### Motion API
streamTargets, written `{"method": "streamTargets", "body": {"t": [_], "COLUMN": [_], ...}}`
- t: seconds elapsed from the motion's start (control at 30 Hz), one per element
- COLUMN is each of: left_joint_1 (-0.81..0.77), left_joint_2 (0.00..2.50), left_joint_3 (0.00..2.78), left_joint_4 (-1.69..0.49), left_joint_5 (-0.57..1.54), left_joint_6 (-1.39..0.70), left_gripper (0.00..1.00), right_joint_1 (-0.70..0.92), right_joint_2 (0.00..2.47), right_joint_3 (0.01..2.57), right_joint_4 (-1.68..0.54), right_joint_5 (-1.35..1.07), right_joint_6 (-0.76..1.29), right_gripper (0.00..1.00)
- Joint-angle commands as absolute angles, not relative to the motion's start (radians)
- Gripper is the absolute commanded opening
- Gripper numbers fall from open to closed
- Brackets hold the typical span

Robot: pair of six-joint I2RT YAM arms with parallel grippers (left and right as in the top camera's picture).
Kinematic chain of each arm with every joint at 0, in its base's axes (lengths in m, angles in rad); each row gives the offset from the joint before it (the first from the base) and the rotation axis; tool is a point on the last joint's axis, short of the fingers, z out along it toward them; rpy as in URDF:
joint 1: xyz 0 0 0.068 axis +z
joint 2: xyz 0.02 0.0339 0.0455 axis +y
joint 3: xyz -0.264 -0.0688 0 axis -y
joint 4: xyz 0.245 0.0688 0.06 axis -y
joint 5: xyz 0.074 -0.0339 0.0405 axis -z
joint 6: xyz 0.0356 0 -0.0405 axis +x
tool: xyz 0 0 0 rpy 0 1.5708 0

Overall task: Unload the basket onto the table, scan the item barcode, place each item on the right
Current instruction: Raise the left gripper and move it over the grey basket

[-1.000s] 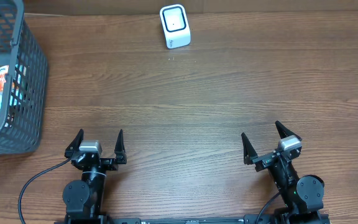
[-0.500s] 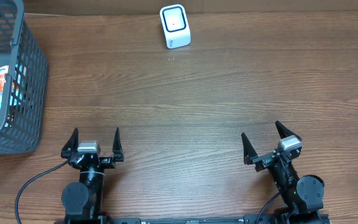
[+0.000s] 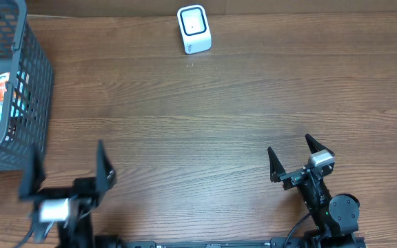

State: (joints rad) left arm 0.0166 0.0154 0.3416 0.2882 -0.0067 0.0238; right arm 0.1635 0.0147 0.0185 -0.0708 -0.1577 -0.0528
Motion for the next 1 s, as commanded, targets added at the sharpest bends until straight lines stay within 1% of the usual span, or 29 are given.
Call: {"method": "streamTargets", "body": {"t": [0.0, 0.17, 0.3, 0.43, 0.57, 0.63, 0.7, 0.83, 0.97], "left_joint_1": [0.014, 0.014, 0.014, 0.014, 0.014, 0.014, 0.014, 0.013, 0.013], "left_joint_2": [0.006, 0.016, 0.071, 0.168, 0.311, 0.392, 0.474, 0.656, 0.871], "left_joint_3": [0.423, 0.519, 0.602, 0.719, 0.864, 0.965, 1.089, 1.373, 1.706], "left_joint_4": [0.319, 0.452, 0.57, 0.576, 0.536, 0.454, 0.324, 0.004, -0.369], "left_joint_5": [-0.087, -0.196, -0.206, -0.206, -0.21, -0.222, -0.242, -0.242, -0.236], "left_joint_6": [0.068, 0.069, 0.084, 0.086, 0.146, 0.161, 0.161, 0.155, 0.141], "left_gripper": [1.0, 1.0, 1.0, 1.0, 1.0, 1.0, 1.0, 1.0, 1.0], "right_joint_1": [0.162, 0.162, 0.162, 0.162, 0.162, 0.162, 0.162, 0.162, 0.162], "right_joint_2": [0.004, 0.004, 0.004, 0.004, 0.004, 0.004, 0.004, 0.004, 0.004], "right_joint_3": [0.008, 0.008, 0.008, 0.008, 0.008, 0.008, 0.008, 0.008, 0.008], "right_joint_4": [-0.067, -0.067, -0.067, -0.067, -0.067, -0.067, -0.067, -0.067, -0.067], "right_joint_5": [-0.159, -0.159, -0.159, -0.159, -0.159, -0.159, -0.159, -0.159, -0.158], "right_joint_6": [-0.052, -0.052, -0.052, -0.052, -0.052, -0.052, -0.052, -0.052, -0.052], "right_gripper": [1.0, 1.0, 1.0, 1.0, 1.0, 1.0, 1.0, 1.0, 1.0]}}
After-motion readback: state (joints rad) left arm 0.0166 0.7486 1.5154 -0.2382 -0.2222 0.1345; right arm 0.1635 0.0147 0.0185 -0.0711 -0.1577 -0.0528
